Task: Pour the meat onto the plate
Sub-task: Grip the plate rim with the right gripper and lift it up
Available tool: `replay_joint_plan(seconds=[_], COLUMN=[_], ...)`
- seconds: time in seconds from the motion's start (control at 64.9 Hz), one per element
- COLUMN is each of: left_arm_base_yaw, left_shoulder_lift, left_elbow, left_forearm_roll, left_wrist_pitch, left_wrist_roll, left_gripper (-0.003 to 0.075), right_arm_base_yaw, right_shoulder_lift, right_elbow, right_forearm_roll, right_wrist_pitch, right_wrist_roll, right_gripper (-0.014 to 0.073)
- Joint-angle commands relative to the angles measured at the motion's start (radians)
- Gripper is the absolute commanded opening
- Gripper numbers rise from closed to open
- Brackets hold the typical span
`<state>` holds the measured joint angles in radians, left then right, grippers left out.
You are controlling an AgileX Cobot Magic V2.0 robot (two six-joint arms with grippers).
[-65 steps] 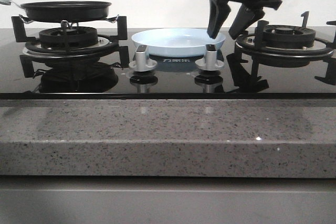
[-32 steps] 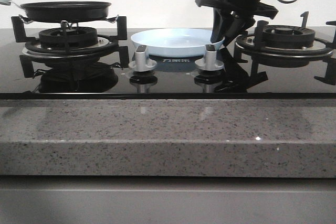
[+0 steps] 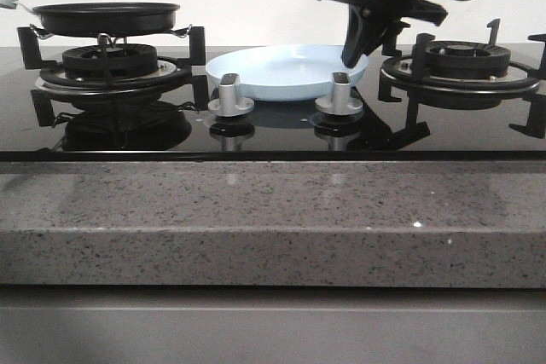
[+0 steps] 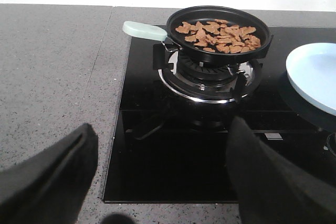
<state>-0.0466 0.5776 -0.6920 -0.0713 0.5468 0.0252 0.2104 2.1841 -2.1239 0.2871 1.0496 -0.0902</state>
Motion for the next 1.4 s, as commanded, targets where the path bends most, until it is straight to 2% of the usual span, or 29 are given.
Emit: replay_joint_plan(seconds=[0.0, 0.123, 0.231, 0.524, 0.755, 1.218, 1.387], left_arm_base_yaw=[-0.007, -0.007, -0.007, -0.007, -0.007, -0.007, -0.007], left_shoulder_lift=[0.009, 0.01, 0.01, 0.01, 0.01, 0.012, 0.08], left_elbow=[-0.035, -0.035, -0.035, -0.035, -0.035, -0.036, -0.065], left_forearm_roll=[-0.002, -0.002, -0.002, -0.002, -0.002, -0.002, 0.01], left_wrist_pitch=[-0.079, -0.079, -0.079, -0.079, -0.079, -0.071, -0.05], left_wrist_roll=[-0.004, -0.004, -0.004, -0.004, -0.004, -0.004, -0.004], left_gripper=[0.0513, 0.0513, 0.0513, 0.0513, 0.0513, 0.0514, 0.0517], right_arm_base_yaw=[-0.003, -0.002, 0.009, 0.084, 0.1, 0.1, 0.1], right_shoulder_lift=[-0.122, -0.195, -0.278, -0.542, -0.654, -0.646, -0.646], right_elbow=[-0.025, 0.0, 0.093, 0.506, 0.761, 0.814, 0.814], right_forearm_roll=[-0.002, 0.016, 0.023, 0.035, 0.041, 0.042, 0.042], right_wrist_pitch=[-0.032, -0.014, -0.047, -0.241, -0.35, -0.354, -0.354], right_wrist_roll=[-0.006, -0.006, -0.014, -0.046, -0.046, -0.046, -0.046], right_gripper=[-0.0106, -0.0106, -0.0106, -0.0106, -0.0106, -0.0106, -0.0106])
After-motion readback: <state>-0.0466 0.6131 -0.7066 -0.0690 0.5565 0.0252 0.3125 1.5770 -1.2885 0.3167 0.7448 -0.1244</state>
